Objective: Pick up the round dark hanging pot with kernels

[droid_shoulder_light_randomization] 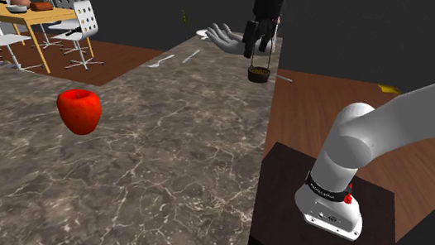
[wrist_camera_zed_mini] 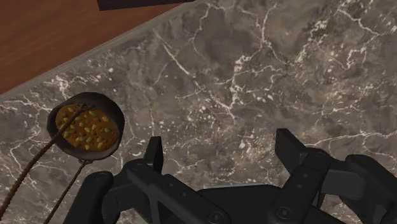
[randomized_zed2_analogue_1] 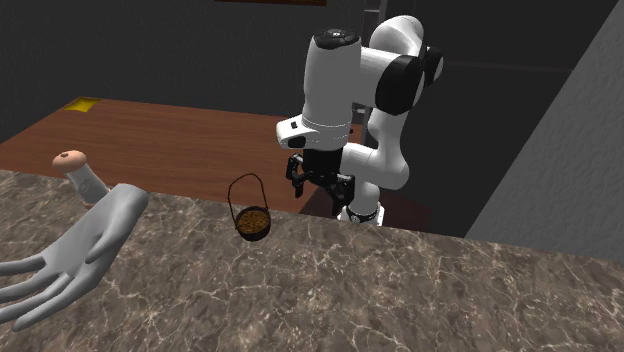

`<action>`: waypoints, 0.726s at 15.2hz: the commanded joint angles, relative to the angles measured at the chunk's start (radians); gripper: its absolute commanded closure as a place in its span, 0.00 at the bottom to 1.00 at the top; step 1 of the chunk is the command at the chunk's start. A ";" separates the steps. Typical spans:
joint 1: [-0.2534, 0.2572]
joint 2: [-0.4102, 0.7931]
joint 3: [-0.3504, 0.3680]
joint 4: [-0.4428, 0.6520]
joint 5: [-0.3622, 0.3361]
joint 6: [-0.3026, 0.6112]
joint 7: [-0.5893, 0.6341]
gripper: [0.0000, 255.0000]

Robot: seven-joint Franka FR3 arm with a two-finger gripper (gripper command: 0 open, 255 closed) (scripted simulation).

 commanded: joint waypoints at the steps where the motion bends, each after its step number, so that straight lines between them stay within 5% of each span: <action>1: 0.000 0.000 0.000 0.000 0.000 0.000 0.000 0.00; 11: -0.060 0.187 -0.127 0.200 -0.138 0.049 -0.167 0.00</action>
